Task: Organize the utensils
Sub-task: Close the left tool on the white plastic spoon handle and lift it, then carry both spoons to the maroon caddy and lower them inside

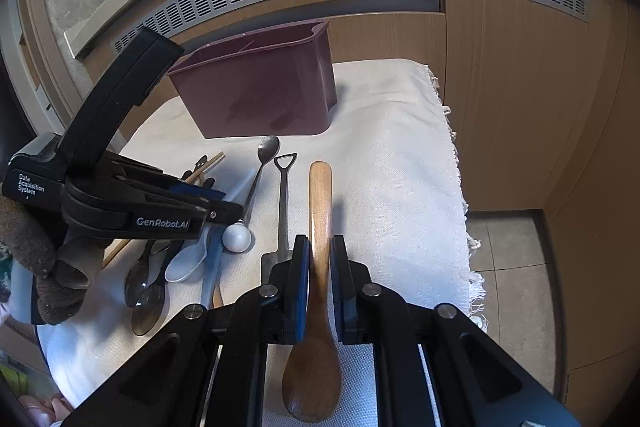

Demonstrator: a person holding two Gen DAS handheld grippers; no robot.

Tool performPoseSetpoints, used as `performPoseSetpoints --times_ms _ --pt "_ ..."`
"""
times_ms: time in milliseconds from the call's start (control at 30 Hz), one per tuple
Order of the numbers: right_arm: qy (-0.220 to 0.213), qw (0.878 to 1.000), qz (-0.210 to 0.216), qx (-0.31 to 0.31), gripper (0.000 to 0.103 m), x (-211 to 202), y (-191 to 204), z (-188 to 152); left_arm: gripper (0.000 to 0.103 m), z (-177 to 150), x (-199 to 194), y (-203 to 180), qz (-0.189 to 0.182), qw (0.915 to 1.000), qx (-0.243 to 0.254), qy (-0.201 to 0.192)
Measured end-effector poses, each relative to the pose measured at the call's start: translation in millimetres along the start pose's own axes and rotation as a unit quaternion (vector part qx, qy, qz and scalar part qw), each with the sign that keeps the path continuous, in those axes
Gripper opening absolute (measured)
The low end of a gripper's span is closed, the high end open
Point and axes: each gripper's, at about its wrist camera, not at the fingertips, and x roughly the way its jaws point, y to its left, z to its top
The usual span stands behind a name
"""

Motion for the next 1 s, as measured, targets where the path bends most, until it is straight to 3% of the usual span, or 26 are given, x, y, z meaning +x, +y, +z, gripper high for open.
performPoseSetpoints --times_ms 167,233,367,500,600,700,800,1000 --pt "-0.009 1.0 0.005 -0.001 0.01 -3 2 2 0.011 -3 -3 -3 0.01 0.9997 0.021 -0.007" --pt "-0.017 1.0 0.011 0.001 0.01 -8 4 3 0.009 -13 -16 -3 0.015 0.9988 0.022 -0.041" --pt "-0.031 0.999 0.018 0.003 0.01 -19 12 5 0.009 -40 -56 8 -0.026 0.9918 -0.023 -0.123" --pt "-0.034 0.999 0.015 -0.001 0.01 -26 24 7 0.009 -79 -91 18 -0.034 0.9739 -0.059 -0.216" --pt "-0.036 0.999 0.011 -0.006 0.01 -34 33 10 0.009 -101 -113 26 -0.041 0.9644 -0.073 -0.251" --pt "-0.048 0.999 0.003 -0.014 0.01 -44 43 16 0.009 -104 -133 32 -0.031 0.9563 -0.079 -0.28" --pt "-0.075 0.997 -0.011 -0.033 0.01 -63 54 32 0.009 -103 -158 36 -0.033 0.9429 -0.082 -0.321" --pt "-0.189 0.978 -0.046 -0.076 0.01 -120 75 105 0.009 -62 -221 37 0.006 0.8959 -0.056 -0.441"
